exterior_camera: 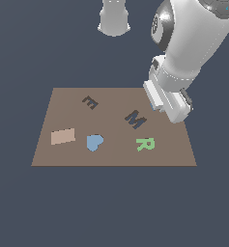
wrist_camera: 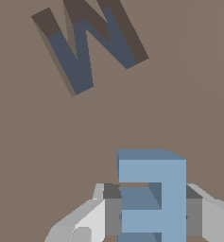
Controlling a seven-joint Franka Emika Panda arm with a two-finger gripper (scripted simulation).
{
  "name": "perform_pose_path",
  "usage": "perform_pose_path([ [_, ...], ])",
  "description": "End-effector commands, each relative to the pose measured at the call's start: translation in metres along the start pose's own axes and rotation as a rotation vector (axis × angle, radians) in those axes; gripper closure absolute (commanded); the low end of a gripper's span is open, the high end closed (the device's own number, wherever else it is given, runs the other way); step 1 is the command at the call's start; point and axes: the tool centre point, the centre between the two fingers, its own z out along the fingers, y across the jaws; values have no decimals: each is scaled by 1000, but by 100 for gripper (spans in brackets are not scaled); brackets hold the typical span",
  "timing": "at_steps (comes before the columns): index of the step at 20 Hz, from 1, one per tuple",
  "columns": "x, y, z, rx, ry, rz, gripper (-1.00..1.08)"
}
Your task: Insert a designated object into the corresponding slot on a board.
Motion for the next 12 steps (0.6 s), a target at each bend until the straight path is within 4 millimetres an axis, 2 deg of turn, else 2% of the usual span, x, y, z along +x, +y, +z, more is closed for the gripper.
perform_pose_path([
  [1,0,0,0,0,0,0,108],
  [12,2,0,-3,-1,0,7,108],
])
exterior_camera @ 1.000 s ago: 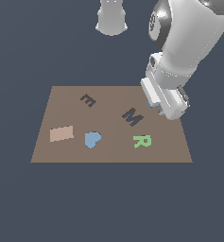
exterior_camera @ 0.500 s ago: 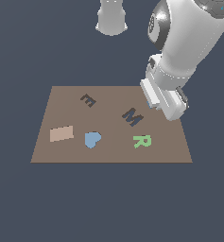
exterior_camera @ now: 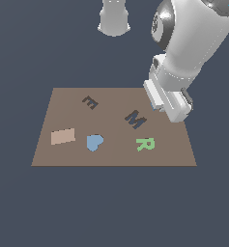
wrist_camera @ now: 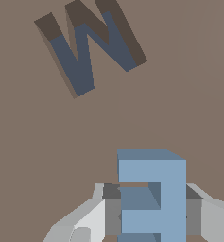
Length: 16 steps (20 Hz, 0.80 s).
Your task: Insert a designated object into the corresponding slot on a board.
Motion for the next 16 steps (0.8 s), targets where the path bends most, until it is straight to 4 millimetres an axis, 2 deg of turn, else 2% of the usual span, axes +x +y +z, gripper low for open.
perform_pose_path([
  [1,4,-1,0,0,0,14,108],
  [4,18,-3,0,0,0,67,108],
  [7,42,-5,-1,0,0,154,108],
  [12,102,-2,-3,0,0,372,108],
  [16,153,13,-4,0,0,565,108],
])
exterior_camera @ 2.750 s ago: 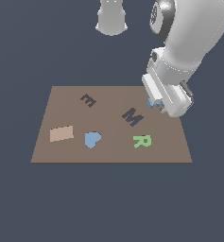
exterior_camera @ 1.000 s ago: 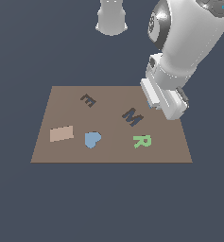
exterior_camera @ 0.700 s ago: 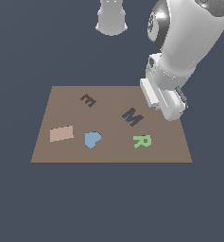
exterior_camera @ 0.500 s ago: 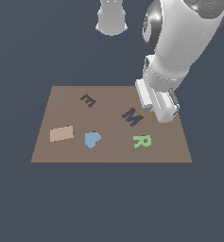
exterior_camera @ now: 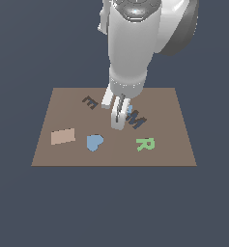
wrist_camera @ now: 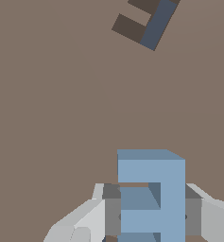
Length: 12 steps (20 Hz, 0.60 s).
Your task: Insert a designated object into the corresponding slot on a board.
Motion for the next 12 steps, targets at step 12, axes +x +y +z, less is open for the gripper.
perform_pose_path([
  [12,128,8,-3,-1,0,470,108],
])
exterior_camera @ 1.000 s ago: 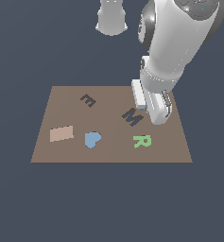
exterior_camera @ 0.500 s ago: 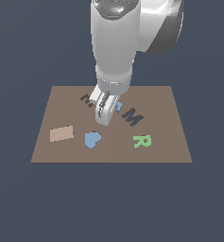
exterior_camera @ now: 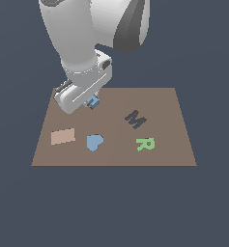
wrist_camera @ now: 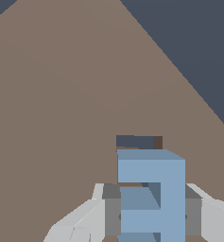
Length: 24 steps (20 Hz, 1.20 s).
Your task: Insert a designated object into the corresponding slot on a board.
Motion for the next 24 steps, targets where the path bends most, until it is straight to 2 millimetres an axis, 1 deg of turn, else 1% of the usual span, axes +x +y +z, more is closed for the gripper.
perform_pose_path([
  [1,9,-1,0,0,-1,35,108],
  [3,11,-1,0,0,-1,42,108],
  [7,7,0,0,0,-1,27,108],
  [9,8,0,0,0,0,31,108],
  [15,7,0,10,0,-1,27,108],
  [16,7,0,10,0,-1,27,-92],
  [24,7,0,10,0,-1,27,-92],
])
